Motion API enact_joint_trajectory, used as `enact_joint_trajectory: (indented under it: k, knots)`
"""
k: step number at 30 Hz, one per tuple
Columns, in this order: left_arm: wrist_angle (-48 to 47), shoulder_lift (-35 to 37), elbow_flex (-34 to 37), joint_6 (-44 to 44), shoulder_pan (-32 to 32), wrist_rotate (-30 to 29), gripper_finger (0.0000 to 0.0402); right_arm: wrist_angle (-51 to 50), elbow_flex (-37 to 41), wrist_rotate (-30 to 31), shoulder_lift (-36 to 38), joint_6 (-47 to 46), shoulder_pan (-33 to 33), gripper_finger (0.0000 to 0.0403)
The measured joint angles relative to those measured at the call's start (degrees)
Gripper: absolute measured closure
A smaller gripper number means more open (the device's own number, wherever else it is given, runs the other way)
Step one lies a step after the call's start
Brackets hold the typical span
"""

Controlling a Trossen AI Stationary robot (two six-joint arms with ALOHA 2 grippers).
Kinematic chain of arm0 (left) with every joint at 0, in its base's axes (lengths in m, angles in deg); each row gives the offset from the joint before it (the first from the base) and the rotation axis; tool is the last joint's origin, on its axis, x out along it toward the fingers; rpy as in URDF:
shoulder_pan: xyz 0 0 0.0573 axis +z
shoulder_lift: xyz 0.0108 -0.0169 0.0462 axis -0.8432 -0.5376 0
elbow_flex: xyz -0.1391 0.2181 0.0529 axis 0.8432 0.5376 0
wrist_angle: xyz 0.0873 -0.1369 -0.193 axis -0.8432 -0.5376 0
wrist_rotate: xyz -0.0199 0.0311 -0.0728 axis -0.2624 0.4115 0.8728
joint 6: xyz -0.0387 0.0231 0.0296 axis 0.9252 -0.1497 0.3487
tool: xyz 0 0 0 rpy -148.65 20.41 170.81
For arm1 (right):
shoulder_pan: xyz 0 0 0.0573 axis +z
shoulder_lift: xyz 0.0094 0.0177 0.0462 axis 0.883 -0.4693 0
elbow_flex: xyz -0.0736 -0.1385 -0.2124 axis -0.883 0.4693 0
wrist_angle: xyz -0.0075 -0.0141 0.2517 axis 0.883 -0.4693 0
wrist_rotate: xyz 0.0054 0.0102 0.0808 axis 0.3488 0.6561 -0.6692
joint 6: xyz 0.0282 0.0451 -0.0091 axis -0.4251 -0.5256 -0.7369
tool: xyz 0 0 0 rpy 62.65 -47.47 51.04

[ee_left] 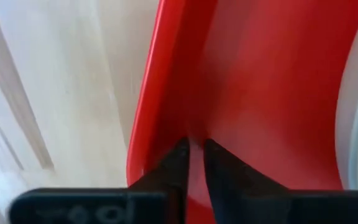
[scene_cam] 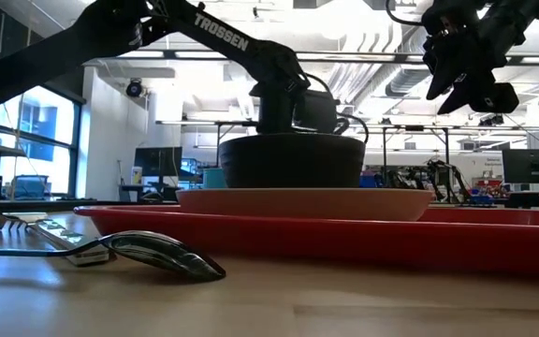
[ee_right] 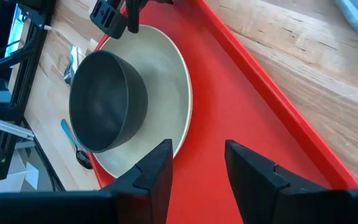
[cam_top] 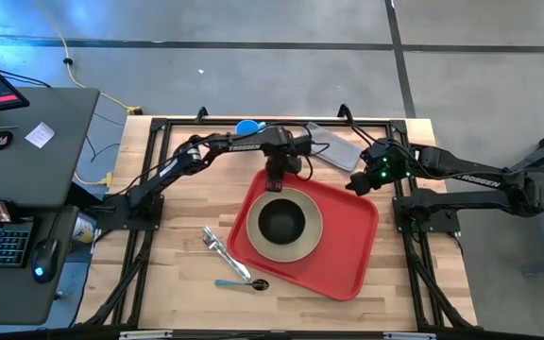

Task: Set up tray
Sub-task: Adjust the red tray

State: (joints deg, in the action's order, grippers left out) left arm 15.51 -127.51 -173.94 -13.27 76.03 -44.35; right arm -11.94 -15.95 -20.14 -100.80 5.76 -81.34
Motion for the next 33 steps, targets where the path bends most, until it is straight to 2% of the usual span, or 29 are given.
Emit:
enact_joint_trajectory:
  k: [4,7,12,16,20,25,29,33]
  knots:
    - [-2.8,0.0,0.0,1.1,0.7,-0.4,0.0380,0.0,0.0,0.3,0.0,1.2,0.0,0.0265]
    - [-4.6,0.0,0.0,2.4,1.3,-0.4,0.0377,0.0,0.0,1.2,0.0,1.3,0.0,0.0265]
    - [-8.3,0.0,0.0,3.3,2.2,-0.6,0.0349,0.9,0.0,2.5,0.0,2.8,0.0,0.0265]
    - [-11.2,0.0,1.0,5.5,3.5,2.5,0.0381,2.0,0.0,3.2,0.0,2.9,0.0,0.0265]
    - [-13.7,0.0,2.8,8.5,4.5,5.3,0.0375,2.3,0.0,3.3,0.0,3.9,0.0,0.0265]
    - [-15.5,0.0,4.2,8.9,4.3,3.8,0.0351,2.4,0.0,3.3,0.0,4.1,-0.1,0.0265]
    - [-16.8,0.0,4.2,10.0,4.3,4.4,0.0380,2.4,0.0,3.2,0.0,4.3,-0.1,0.0265]
    - [-17.8,0.0,4.2,11.2,4.3,4.3,0.0380,2.6,0.0,3.7,0.0,5.5,-0.1,0.0265]
